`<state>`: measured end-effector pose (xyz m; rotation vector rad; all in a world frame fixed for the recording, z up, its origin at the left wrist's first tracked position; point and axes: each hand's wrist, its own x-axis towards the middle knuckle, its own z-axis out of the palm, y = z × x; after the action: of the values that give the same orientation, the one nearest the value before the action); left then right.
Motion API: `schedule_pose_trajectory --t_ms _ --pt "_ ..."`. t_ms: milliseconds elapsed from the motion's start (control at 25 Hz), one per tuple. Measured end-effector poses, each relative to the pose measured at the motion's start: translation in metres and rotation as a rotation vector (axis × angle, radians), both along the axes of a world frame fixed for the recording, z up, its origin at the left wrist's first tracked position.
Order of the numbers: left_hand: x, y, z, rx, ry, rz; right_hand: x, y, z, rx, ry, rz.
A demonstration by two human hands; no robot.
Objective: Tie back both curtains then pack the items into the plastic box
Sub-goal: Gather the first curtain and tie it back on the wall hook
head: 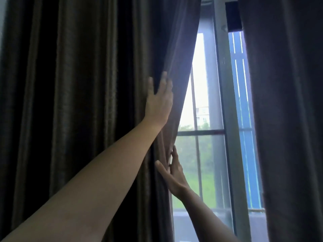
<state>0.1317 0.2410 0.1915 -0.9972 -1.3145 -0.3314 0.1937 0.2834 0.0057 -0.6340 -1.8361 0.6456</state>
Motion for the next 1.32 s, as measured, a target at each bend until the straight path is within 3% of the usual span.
schedule_pose_trajectory --t_ms 80,160,240,360,880,1320 --pt "0.000 0.008 0.012 -0.059 0.239 0.001 -0.003 0.005 0.007 0.063 -0.027 -0.049" --pt "0.003 0.009 0.018 -0.264 0.384 0.164 -0.009 0.006 0.011 0.075 0.037 -0.004" --pt "-0.004 0.011 0.022 -0.352 0.309 0.280 -0.019 0.004 0.014 0.088 0.120 0.081" --pt "-0.028 0.000 0.031 -0.334 0.154 0.338 -0.039 -0.001 0.023 0.100 0.134 0.163" --pt "-0.205 -0.065 0.058 -0.244 0.058 0.537 -0.219 -0.042 0.057 0.174 0.078 0.341" --pt "-0.375 -0.116 0.068 -0.230 0.003 0.546 -0.388 -0.092 0.065 0.177 0.071 0.354"
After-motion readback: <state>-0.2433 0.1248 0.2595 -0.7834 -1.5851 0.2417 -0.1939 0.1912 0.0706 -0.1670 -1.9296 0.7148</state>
